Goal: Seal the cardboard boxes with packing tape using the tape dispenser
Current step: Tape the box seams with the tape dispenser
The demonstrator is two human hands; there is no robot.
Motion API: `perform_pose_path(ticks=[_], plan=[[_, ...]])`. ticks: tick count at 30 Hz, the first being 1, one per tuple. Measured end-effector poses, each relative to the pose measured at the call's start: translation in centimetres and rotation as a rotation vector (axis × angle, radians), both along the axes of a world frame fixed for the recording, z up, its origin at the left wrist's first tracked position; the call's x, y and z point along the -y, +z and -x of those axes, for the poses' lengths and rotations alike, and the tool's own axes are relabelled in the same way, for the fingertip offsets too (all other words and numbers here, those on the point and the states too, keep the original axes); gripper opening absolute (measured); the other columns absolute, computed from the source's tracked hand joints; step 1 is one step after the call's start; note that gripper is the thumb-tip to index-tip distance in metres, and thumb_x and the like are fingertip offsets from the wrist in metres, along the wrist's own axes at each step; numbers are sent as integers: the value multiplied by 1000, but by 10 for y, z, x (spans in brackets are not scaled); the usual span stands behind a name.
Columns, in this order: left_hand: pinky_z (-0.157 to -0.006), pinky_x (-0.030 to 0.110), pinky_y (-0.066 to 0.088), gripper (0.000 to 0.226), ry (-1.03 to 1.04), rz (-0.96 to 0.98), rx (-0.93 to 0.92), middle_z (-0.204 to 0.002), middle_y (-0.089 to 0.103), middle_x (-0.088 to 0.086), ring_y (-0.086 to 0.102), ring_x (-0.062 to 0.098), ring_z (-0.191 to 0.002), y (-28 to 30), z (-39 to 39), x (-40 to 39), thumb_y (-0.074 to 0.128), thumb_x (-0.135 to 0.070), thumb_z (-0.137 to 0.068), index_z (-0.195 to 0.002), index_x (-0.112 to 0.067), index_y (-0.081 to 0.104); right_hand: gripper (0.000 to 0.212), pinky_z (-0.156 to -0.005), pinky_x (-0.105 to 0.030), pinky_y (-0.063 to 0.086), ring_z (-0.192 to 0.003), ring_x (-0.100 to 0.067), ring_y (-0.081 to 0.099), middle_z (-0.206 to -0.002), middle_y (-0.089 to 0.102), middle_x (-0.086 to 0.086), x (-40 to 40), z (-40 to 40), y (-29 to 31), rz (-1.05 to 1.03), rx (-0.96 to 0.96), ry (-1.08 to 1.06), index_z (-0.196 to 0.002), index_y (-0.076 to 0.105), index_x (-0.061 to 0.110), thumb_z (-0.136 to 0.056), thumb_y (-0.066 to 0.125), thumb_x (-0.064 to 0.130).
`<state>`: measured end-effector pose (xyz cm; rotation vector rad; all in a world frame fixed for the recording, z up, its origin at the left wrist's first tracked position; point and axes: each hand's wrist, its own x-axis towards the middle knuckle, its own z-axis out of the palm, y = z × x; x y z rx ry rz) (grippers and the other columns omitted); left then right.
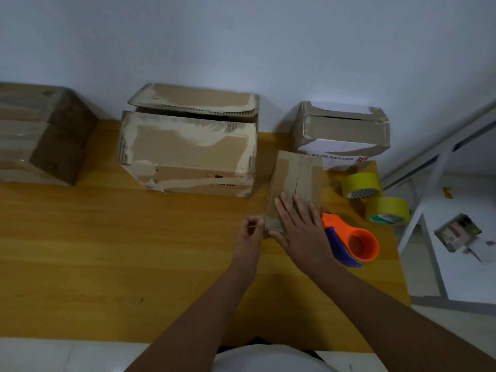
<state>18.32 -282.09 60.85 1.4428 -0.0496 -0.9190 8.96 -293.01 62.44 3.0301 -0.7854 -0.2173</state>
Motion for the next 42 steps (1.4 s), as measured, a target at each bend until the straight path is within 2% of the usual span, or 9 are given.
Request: perform_pose_path(ticks=[6, 14, 17, 21, 24, 26, 35, 38, 42], plan=[[-76, 23, 52, 32, 22, -111, -76, -125, 49, -1, 59, 19, -107, -3, -2, 11, 56, -29, -100, -127, -14, 48, 75, -120, -50, 16, -151, -25, 7, -164, 7, -1, 0, -1, 0, -3, -9, -16, -156, 14, 18, -97, 11, 64], [-70, 6, 47, 27, -146, -159, 161, -115, 67, -10, 63, -7, -95, 13, -19, -9, 52, -11, -101, -123, -19, 67, 76, -120, -50, 15, -151, -25, 8, -164, 7, -1, 0, 0, 2, -30, 4, -9, -156, 13, 18, -96, 8, 65], [-50, 11, 39, 60, -458, -229, 445, -106, 63, -4, 54, -7, -59, 13, 1, -18, 42, 0, -101, -152, -28, 27, 74, -120, -51, 16, -151, -26, 7, -164, 6, -1, -1, 0, 3, -37, -3, -7, -156, 14, 18, -96, 9, 62], [-55, 14, 40, 83, -710, -255, 631, -152, 40, 3, 56, 7, -80, 10, 1, -24, 40, 6, -98, -156, -32, -6, 75, -120, -50, 13, -151, -25, 1, -164, 0, -1, -1, -1, 4, -36, -17, -15, -156, 8, 19, -95, 8, 62], [-78, 11, 45, 74, -790, -257, 792, -158, 33, 7, 58, 6, -110, 13, -16, -25, 48, -15, -104, -155, -29, -3, 75, -121, -49, 10, -151, -24, 1, -164, 1, 1, -1, 0, 5, -56, -4, -15, -156, 9, 20, -95, 9, 63], [-95, 33, 48, 75, -826, -294, 914, -160, 28, 6, 51, 23, -128, 15, -31, -15, 53, -27, -102, -158, -19, 3, 75, -121, -49, 10, -151, -24, 4, -164, 4, 1, -1, 0, 6, -83, 14, -15, -156, 12, 20, -95, 11, 63], [-85, 38, 54, 108, -1029, -345, 1349, -162, -26, 0, 49, 30, -128, 25, -52, -14, 65, -55, -86, -157, -19, -8, 73, -122, -48, 6, -151, -19, -7, -163, -7, 7, -11, 16, 8, -134, 37, 84, -156, 0, 25, -96, 16, 63], [-119, 45, 23, 98, -1028, -189, 1424, -163, -22, 0, -2, 25, -153, 24, -48, -31, 55, -68, -87, -159, -20, 9, 67, -120, -47, 5, -151, -21, -3, -163, -3, 6, -15, 33, 7, -190, 51, 256, -156, 2, 29, -99, 22, 58], [-123, 45, 1, 67, -897, -224, 1550, -166, 2, -3, -8, 20, -153, 34, -50, -32, 28, -64, -99, -148, -21, 42, 60, -121, -37, -8, -150, -12, -7, -161, -8, 19, -6, 58, 10, -286, 95, 412, -154, -1, 40, -102, 23, 58]])
